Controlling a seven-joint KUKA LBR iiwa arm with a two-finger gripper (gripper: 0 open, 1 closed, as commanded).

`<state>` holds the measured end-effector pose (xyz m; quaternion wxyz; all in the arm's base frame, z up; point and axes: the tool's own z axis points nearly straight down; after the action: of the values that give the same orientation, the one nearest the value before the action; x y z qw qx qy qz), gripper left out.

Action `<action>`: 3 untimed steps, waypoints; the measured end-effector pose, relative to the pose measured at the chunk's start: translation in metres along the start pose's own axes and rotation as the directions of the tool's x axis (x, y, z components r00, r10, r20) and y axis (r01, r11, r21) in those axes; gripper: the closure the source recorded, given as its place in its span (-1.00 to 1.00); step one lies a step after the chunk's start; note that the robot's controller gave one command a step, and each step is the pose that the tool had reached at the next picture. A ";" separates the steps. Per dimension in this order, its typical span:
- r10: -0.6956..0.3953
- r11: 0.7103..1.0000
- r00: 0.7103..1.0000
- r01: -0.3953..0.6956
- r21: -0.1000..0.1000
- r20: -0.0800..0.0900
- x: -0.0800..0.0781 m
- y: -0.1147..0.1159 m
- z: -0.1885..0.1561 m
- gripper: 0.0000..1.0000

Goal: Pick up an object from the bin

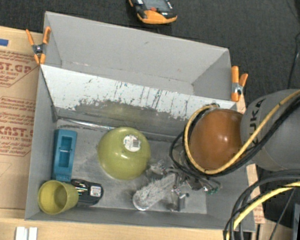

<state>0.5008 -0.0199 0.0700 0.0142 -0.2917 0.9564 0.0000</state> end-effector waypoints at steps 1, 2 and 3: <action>0.017 1.000 1.000 -0.017 0.011 0.009 0.032 -0.050 -0.013 1.00; 0.016 1.000 1.000 -0.016 0.011 0.009 0.032 -0.050 -0.013 1.00; 0.013 1.000 1.000 -0.013 0.003 -0.005 0.036 -0.046 -0.030 1.00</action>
Offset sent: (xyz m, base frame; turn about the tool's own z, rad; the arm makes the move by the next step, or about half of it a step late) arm 0.0000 0.0000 0.0000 0.0000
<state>0.4955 -0.0786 0.0990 0.0120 -0.2854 0.9583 -0.0020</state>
